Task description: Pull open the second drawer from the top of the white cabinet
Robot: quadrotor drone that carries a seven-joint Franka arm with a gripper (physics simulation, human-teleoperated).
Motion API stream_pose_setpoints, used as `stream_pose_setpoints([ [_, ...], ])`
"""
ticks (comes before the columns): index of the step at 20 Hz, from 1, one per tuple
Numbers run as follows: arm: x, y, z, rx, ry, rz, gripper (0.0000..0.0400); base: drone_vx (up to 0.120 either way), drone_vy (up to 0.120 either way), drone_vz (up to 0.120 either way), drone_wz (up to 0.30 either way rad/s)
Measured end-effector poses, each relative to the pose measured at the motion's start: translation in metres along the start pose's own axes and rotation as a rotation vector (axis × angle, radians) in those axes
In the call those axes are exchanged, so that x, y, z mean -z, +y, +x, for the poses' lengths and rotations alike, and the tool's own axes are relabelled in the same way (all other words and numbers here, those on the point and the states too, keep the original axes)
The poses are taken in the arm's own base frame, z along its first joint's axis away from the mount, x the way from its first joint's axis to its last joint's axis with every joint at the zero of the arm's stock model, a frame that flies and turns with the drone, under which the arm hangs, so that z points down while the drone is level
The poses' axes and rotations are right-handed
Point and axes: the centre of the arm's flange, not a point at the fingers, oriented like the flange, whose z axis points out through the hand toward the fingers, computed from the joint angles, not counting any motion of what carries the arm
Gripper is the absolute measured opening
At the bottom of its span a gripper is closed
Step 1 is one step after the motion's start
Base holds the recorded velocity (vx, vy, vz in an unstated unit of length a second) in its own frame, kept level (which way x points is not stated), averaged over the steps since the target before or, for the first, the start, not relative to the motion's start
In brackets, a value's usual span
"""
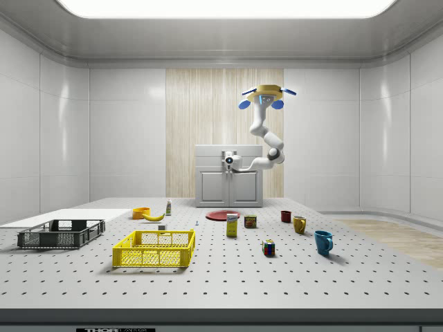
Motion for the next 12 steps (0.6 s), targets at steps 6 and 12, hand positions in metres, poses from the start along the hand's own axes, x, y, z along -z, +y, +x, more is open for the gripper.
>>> stream_pose_setpoints([
  [6, -0.0070, 0.0037, 0.0038, 0.000, 0.000, 0.000, 0.0300, 0.000, 0.000, 0.000, 0.000],
  [12, -0.0113, 0.0028, 0.0029, 0.000, 0.000, 0.000, 0.0300, 0.000, 0.000, 0.000, 0.000],
])
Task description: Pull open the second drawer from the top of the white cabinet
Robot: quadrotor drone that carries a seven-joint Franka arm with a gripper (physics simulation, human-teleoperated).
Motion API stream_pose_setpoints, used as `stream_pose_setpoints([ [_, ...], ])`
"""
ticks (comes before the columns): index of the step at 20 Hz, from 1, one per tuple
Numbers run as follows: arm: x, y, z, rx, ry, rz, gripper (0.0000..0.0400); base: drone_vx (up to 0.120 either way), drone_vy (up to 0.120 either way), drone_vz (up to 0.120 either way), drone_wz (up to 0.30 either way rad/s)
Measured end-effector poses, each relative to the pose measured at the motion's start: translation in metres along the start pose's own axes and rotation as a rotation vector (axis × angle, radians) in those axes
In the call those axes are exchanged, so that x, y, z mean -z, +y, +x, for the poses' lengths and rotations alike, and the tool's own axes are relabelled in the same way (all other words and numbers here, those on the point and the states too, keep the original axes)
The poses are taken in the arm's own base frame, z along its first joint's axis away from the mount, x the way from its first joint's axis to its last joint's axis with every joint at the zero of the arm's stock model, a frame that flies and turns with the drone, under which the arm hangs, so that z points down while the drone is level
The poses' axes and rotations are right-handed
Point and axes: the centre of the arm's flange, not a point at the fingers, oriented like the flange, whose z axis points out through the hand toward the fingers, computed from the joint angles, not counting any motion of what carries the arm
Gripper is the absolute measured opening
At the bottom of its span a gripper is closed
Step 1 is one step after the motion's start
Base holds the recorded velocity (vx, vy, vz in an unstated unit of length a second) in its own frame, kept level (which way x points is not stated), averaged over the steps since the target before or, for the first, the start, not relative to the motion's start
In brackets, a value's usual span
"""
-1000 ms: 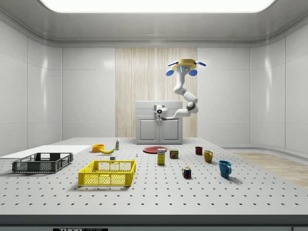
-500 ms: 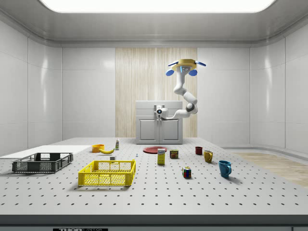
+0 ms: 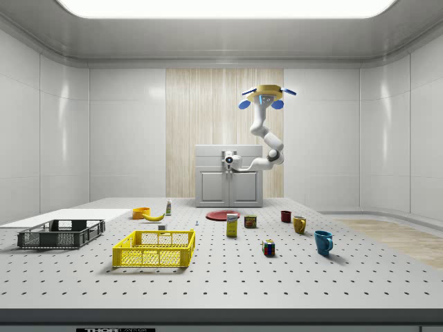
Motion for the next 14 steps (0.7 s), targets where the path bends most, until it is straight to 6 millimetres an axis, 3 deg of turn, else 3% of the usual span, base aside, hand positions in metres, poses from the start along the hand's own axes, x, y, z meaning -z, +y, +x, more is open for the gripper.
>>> stream_pose_setpoints([
  [6, -0.0058, -0.0010, -0.0010, 0.000, 0.000, 0.000, 0.0300, 0.000, 0.000, 0.000, 0.000],
  [7, -0.0066, -0.0011, -0.0011, 0.000, 0.000, 0.000, 0.0284, 0.000, 0.000, 0.000, 0.000],
  [10, -0.0080, -0.0013, -0.0012, 0.000, 0.000, 0.000, 0.0187, 0.000, 0.000, 0.000, 0.000],
  [14, -0.0089, -0.0013, -0.0013, 0.000, 0.000, 0.000, 0.0132, 0.000, 0.000, 0.000, 0.000],
])
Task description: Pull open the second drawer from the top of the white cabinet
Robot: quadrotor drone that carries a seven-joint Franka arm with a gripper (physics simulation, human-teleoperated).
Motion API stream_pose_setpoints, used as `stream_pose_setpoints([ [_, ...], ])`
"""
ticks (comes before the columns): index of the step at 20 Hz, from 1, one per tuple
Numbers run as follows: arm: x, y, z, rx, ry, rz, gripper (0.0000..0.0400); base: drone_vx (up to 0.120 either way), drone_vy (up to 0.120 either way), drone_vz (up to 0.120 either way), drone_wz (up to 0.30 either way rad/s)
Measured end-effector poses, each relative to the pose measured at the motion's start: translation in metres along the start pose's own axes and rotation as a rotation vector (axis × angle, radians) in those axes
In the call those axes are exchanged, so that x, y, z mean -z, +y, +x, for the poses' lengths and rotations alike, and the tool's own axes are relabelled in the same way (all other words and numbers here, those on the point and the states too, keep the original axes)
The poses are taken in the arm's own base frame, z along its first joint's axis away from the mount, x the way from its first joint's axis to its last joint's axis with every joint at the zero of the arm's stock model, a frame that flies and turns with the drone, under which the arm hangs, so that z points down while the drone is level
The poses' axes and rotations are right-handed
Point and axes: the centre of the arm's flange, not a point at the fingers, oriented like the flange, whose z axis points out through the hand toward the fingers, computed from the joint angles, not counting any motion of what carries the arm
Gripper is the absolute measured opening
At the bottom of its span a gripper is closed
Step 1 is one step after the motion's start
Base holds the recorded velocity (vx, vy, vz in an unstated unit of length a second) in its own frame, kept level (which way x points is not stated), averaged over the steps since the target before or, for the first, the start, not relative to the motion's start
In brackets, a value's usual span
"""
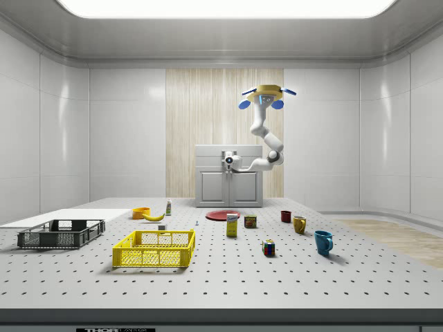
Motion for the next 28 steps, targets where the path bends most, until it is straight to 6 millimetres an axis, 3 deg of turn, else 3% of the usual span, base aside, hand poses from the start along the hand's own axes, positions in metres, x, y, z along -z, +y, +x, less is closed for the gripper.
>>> stream_pose_setpoints([
  [2, 0.001, -0.003, -0.008, -0.040, 0.015, -0.016, 0.0189, 0.000, 0.000, 0.000, 0.000],
  [3, 0.002, -0.003, -0.009, -0.043, 0.020, -0.020, 0.0191, 0.000, 0.000, 0.000, 0.000],
  [11, 0.006, -0.001, -0.001, -0.015, 0.007, -0.011, 0.0134, 0.000, 0.000, 0.000, 0.000],
  [13, 0.007, -0.001, -0.001, -0.016, 0.006, -0.009, 0.0131, 0.000, 0.000, 0.000, 0.000],
  [14, 0.010, -0.003, -0.007, -0.049, 0.019, -0.021, 0.0181, 0.000, 0.000, 0.000, 0.000],
  [19, 0.019, -0.001, -0.003, -0.013, 0.012, -0.014, 0.0143, 0.000, 0.000, 0.000, 0.000],
  [28, 0.045, 0.000, -0.001, -0.004, 0.007, -0.008, 0.0128, 0.000, 0.000, 0.000, 0.000],
])
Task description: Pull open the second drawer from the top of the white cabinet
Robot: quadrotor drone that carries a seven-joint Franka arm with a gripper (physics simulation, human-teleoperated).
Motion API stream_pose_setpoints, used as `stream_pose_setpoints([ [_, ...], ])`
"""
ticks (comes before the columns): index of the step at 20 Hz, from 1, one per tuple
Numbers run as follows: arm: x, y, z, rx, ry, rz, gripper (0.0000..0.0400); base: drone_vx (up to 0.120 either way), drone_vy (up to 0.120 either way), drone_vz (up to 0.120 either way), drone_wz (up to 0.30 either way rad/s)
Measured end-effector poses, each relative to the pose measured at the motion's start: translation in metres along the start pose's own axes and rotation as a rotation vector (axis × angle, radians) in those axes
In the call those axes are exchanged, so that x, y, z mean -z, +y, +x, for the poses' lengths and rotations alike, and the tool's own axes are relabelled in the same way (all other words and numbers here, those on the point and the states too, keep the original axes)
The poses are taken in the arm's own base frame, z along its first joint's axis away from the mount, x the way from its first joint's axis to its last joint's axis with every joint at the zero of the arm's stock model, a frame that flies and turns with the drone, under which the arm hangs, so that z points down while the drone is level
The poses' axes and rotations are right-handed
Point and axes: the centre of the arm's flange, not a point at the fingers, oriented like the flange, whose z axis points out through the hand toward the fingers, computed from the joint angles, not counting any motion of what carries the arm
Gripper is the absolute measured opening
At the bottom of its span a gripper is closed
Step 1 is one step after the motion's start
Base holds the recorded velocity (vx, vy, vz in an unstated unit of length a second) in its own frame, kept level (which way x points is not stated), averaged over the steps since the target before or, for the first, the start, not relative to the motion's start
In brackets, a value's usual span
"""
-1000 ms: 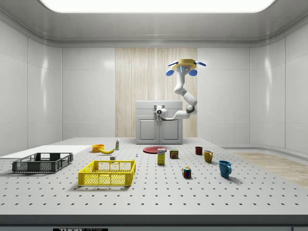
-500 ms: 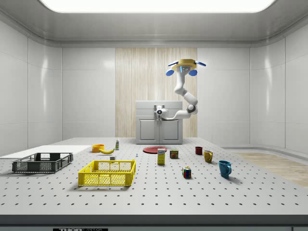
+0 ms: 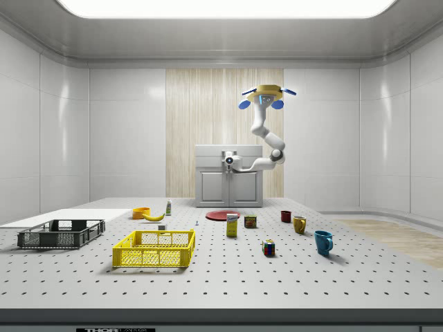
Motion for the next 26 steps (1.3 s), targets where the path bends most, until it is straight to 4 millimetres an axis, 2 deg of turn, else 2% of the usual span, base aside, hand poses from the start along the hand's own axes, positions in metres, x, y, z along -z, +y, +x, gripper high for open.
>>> stream_pose_setpoints([
  [6, 0.014, 0.002, 0.005, 0.014, -0.001, 0.001, 0.0138, 0.000, 0.000, 0.000, 0.000],
  [10, 0.019, 0.001, 0.002, 0.008, -0.004, 0.004, 0.0114, 0.000, 0.000, 0.000, 0.000],
  [17, 0.042, 0.001, 0.001, 0.003, -0.002, 0.003, 0.0121, 0.000, 0.000, 0.000, 0.000],
  [18, 0.045, 0.000, -0.002, -0.023, 0.001, 0.000, 0.0145, 0.000, 0.000, 0.000, 0.000],
  [19, 0.048, 0.000, -0.002, 0.023, 0.010, -0.007, 0.0160, 0.000, 0.000, 0.000, 0.000],
  [23, 0.052, 0.001, 0.002, 0.025, 0.000, 0.002, 0.0122, 0.000, 0.000, 0.000, 0.000],
  [26, 0.055, 0.001, 0.001, 0.010, -0.001, 0.003, 0.0121, 0.000, 0.000, 0.000, 0.000],
])
